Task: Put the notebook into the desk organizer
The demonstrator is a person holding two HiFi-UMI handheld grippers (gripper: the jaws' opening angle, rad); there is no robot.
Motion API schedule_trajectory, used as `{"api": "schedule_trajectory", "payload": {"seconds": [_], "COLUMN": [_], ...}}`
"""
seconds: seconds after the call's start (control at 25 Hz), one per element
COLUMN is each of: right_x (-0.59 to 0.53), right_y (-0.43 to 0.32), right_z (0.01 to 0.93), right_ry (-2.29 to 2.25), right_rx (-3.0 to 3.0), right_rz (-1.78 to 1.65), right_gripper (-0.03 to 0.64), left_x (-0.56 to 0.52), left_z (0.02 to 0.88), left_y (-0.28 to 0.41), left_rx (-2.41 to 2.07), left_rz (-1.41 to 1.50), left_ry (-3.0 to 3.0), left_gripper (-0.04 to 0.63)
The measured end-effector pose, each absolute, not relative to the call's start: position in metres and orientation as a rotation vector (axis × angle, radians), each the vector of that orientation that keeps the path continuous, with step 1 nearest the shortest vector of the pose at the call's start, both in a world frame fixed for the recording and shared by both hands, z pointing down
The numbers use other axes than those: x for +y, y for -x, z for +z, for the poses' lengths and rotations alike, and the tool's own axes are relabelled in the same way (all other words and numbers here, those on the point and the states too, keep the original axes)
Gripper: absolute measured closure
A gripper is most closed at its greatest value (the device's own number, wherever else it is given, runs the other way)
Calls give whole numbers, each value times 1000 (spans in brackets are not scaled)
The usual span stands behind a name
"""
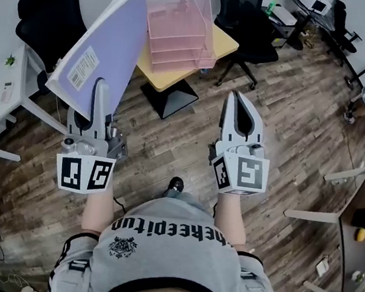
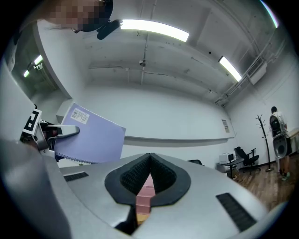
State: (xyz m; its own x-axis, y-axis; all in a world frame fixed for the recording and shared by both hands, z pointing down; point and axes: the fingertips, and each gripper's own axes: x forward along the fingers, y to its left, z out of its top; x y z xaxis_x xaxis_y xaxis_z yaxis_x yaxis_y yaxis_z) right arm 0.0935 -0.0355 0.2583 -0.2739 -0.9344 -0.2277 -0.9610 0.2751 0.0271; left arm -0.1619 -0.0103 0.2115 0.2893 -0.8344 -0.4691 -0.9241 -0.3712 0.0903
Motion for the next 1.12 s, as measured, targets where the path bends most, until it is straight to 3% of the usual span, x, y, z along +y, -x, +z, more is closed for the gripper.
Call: {"api": "schedule_trajectory", "payload": {"seconds": [1.12], "right_x": [-179], "right_y": [-124], "right_z": [289], "right_ry": [1783], "right_rx": [2393], "right_rz": [159], "right_gripper": [614], "left_x": [-160], "left_z": [218], "left_y": [137], "left_rx": [1654], "left_rz": [694], "left_ry": [2341], "left_gripper": [563]}}
